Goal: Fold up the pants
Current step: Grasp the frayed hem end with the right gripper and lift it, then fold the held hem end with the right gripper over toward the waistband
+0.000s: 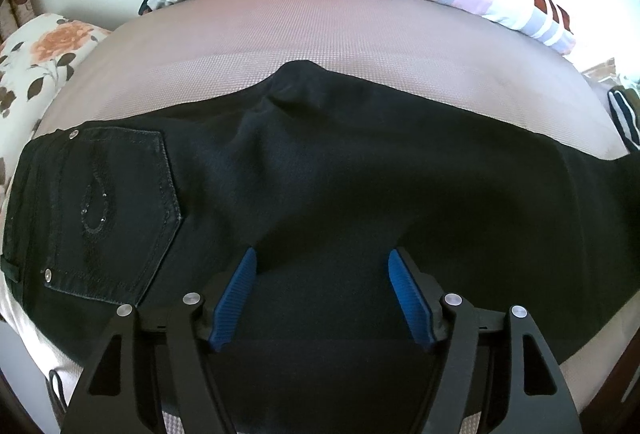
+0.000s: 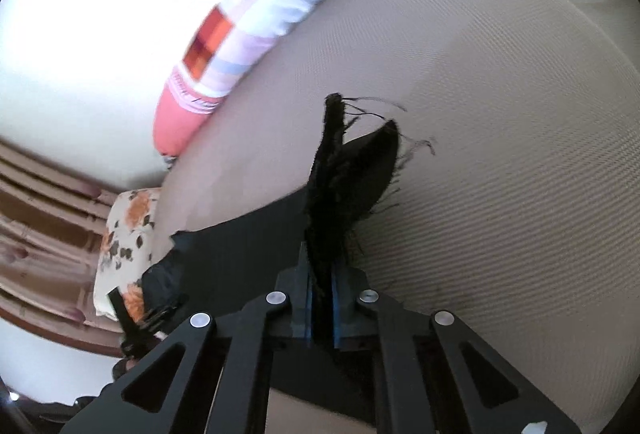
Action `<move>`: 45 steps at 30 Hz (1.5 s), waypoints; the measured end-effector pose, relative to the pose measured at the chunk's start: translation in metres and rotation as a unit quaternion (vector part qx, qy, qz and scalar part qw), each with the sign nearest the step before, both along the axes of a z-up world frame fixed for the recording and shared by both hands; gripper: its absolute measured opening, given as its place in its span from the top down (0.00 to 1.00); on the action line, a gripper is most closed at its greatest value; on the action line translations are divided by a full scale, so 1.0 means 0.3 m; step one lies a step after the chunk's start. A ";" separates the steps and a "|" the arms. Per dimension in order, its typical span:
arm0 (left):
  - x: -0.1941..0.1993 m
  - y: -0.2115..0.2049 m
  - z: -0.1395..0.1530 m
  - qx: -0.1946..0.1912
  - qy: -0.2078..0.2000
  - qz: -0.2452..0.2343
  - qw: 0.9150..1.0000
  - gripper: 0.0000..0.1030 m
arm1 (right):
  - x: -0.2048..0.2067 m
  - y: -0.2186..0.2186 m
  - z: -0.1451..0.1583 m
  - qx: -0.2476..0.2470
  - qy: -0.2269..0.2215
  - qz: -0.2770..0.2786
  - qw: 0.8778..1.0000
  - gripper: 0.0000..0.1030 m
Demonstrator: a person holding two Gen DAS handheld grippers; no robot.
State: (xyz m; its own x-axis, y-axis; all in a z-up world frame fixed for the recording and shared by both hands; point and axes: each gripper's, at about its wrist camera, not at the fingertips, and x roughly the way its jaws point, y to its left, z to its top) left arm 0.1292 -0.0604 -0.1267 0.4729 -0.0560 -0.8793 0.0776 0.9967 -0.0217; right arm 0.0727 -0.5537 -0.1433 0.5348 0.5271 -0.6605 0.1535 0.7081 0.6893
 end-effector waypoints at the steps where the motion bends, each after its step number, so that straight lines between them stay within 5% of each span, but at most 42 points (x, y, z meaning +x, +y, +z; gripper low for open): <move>1: 0.000 0.002 0.001 -0.003 0.000 -0.001 1.000 0.33 | 0.000 0.029 0.022 0.001 -0.003 0.003 1.000 0.93; 14: -0.033 0.115 0.043 -0.049 -0.022 0.008 0.999 0.33 | 0.137 0.443 0.155 -0.005 -0.004 0.061 0.998 0.93; 28: -0.079 0.260 0.085 -0.078 -0.056 0.014 0.995 0.33 | 0.372 0.947 0.025 -0.010 0.040 0.139 0.989 0.93; 35: -0.089 0.320 0.107 -0.106 -0.064 0.018 0.992 0.33 | 0.440 1.179 -0.049 -0.062 0.054 0.200 0.976 0.92; 40: -0.087 0.315 0.122 -0.119 -0.063 0.005 0.991 0.33 | 0.437 1.258 -0.078 -0.058 0.052 0.226 0.971 0.68; 45: -0.075 0.295 0.129 -0.163 -0.043 -0.018 0.986 0.33 | 0.396 1.227 -0.024 -0.034 0.041 0.216 0.975 0.63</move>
State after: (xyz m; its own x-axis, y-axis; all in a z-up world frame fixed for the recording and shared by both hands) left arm 0.1065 0.0279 -0.0880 0.5371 -0.3461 -0.7693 0.1276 0.9348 -0.3315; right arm 0.1915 -0.1858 -0.1504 0.2171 0.6446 -0.7331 -0.1171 0.7628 0.6360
